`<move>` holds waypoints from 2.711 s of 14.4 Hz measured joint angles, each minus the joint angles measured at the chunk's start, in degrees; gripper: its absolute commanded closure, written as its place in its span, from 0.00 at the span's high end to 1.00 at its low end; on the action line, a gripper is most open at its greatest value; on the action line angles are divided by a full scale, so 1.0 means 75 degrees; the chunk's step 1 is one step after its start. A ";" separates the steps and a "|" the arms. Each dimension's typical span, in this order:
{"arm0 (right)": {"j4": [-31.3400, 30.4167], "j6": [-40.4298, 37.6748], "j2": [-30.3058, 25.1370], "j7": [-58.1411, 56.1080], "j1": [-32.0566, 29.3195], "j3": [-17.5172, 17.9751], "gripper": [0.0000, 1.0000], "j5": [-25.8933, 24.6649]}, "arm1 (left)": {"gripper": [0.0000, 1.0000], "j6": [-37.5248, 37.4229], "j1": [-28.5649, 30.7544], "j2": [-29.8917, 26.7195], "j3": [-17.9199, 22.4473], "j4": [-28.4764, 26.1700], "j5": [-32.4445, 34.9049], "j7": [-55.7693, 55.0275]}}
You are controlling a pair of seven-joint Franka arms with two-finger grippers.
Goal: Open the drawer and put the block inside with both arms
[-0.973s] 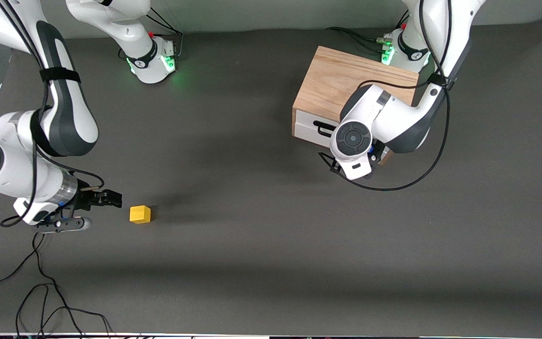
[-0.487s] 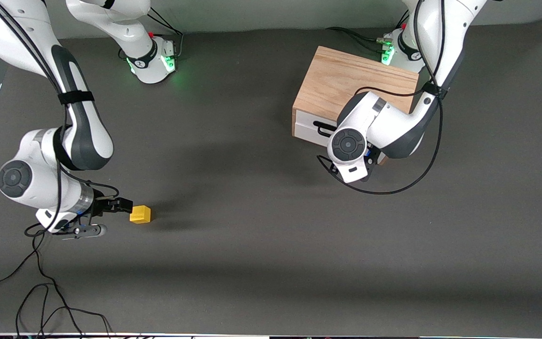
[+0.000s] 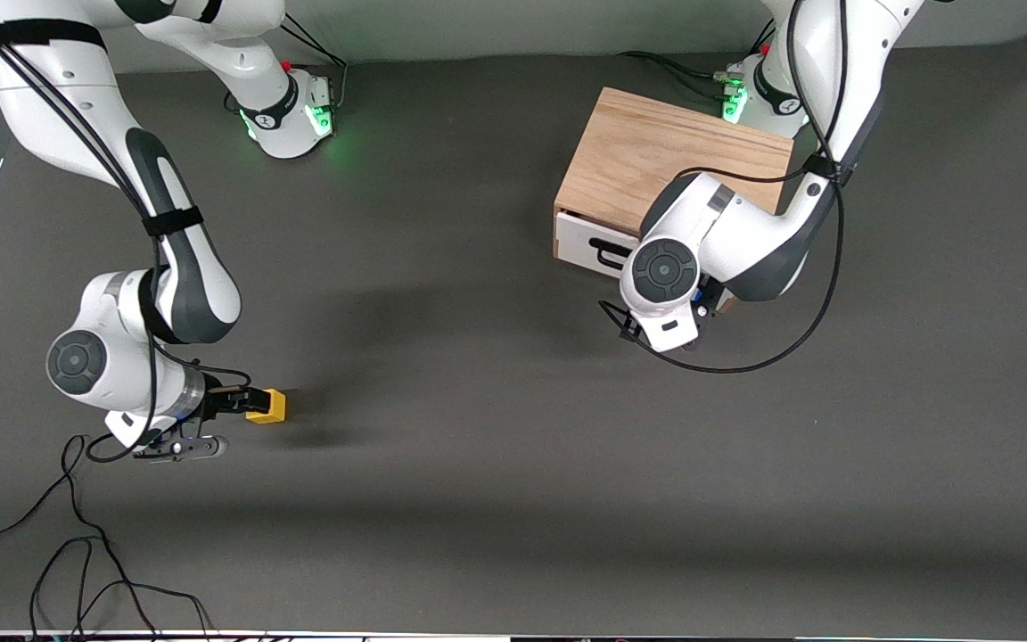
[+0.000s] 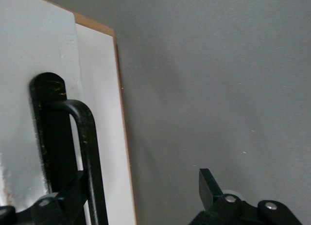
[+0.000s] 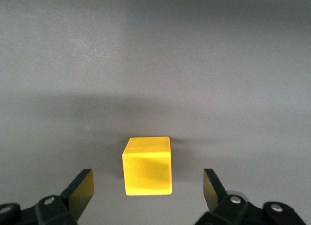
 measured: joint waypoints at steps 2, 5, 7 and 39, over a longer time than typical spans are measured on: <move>-0.0046 0.0033 0.0106 -0.0012 0.0007 0.0000 1.00 -0.0005 | 1.00 0.0304 0.0003 0.0001 0.0010 0.0002 0.0015 0.0000; -0.0104 0.0172 0.0209 -0.0018 0.0062 0.0004 1.00 -0.0011 | 1.00 0.0815 0.0018 0.0007 0.0036 0.0028 0.0026 0.0000; -0.0270 0.0411 0.0228 -0.0018 0.0089 0.0004 1.00 -0.0012 | 1.00 0.0997 0.0022 0.0078 0.0039 0.0141 0.0030 0.0000; -0.0354 0.0889 0.0509 -0.0296 0.0090 -0.0034 0.20 -0.0015 | 1.00 -0.2043 0.2162 -0.1389 0.0269 0.2144 -0.0244 0.5150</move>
